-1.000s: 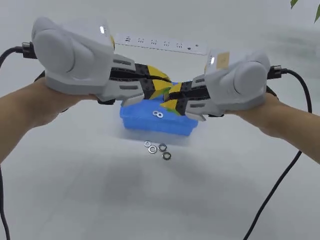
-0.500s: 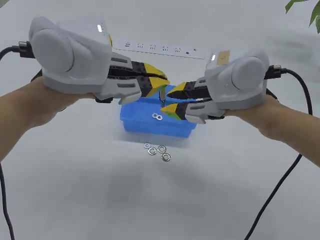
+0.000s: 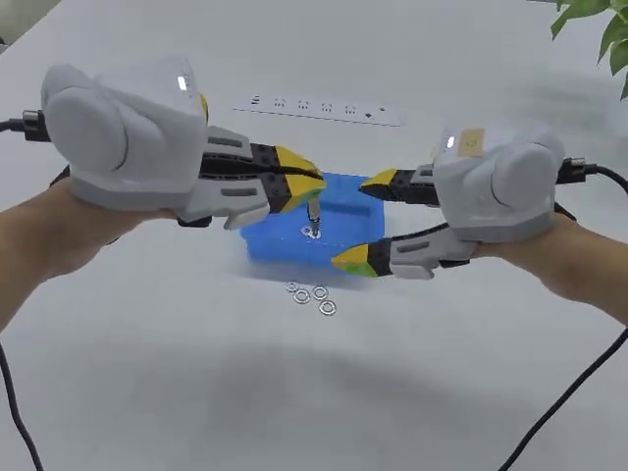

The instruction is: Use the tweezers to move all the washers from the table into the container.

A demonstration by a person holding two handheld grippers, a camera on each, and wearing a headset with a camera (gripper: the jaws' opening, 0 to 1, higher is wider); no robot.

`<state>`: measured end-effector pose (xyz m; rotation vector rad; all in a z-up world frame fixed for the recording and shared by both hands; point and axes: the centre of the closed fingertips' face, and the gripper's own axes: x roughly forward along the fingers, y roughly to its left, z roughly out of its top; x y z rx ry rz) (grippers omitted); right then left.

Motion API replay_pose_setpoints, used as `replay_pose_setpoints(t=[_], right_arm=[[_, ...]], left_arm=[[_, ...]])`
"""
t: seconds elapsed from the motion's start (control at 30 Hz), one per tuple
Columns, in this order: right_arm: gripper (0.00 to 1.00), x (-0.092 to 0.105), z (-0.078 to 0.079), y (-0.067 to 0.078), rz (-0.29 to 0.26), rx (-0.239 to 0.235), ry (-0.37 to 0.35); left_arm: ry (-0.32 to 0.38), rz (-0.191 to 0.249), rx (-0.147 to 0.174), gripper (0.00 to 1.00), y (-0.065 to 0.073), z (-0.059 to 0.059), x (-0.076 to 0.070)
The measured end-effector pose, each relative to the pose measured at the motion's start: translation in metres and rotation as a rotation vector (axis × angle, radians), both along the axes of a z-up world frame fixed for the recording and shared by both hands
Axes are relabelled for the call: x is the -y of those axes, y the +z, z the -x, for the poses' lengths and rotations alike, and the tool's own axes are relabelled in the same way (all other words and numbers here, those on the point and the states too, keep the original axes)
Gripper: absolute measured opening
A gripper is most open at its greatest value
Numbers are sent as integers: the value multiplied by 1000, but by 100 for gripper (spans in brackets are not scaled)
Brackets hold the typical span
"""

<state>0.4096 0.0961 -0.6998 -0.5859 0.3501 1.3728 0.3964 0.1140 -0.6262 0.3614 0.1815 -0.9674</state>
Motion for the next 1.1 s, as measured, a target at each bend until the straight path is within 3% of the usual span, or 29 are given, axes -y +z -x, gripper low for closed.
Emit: replay_pose_setpoints(t=[0.13,0.37,0.53,0.7,0.87,1.1], right_arm=[[59,12,7,4,-11,16,-7],[69,34,23,0,-36,-22,-25],[77,48,41,-16,-30,-107,-29],[81,55,51,-26,-43,-152,-37],[81,61,57,-34,0,-125,-20],[83,66,67,-37,-25,-157,-21]], left_arm=[[7,14,7,5,1,12,1],[-5,28,20,5,-9,34,11],[7,33,6,5,-26,48,16],[16,51,-23,5,-34,50,20],[-7,66,-36,5,-40,50,28],[-29,59,-59,5,-58,51,38]])
